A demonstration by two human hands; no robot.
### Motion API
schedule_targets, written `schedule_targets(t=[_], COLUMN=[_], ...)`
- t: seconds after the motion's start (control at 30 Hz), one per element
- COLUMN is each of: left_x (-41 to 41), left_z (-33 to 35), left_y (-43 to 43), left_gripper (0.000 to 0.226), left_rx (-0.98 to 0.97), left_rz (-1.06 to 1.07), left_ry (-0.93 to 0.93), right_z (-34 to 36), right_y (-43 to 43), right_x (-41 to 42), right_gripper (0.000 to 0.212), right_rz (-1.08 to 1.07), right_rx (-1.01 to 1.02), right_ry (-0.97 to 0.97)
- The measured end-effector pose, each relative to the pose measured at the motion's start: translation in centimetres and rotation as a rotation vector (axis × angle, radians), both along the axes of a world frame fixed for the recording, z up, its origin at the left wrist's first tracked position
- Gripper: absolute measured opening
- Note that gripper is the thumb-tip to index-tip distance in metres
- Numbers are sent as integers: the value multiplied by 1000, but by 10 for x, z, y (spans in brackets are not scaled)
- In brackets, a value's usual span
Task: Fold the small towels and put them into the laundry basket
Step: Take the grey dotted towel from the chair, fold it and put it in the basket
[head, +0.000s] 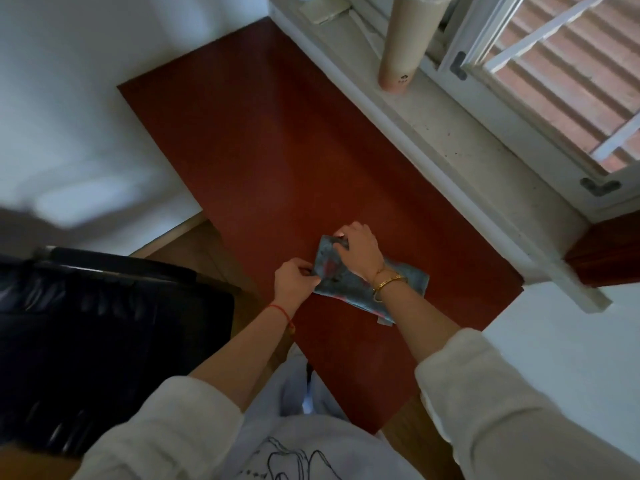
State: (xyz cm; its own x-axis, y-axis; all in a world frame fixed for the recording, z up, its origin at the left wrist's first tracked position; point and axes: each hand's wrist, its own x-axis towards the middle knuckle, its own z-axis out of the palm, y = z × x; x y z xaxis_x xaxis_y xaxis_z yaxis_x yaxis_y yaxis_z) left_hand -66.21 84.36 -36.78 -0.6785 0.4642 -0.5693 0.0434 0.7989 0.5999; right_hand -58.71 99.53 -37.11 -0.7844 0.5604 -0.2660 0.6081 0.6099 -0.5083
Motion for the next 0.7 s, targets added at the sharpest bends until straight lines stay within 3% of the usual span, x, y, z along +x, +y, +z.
schedule_targets(t=[0.13, 0.27, 0.47, 0.7], left_x=[-8, -24, -35, -35], left_z=[7, 39, 109, 183], left_y=[0, 10, 34, 46], left_gripper=[30, 22, 18, 19], left_rx=[81, 203, 432, 537], left_rz=[-27, -130, -471, -811], left_ry=[-57, -46, 96, 303], right_z=[13, 45, 107, 171], right_y=[4, 13, 25, 10], right_x=[5, 25, 69, 114], right_gripper=[16, 7, 25, 27], right_rz=[-68, -318, -373, -268], right_rx=[-123, -318, -318, -175], right_ry=[154, 306, 525, 505])
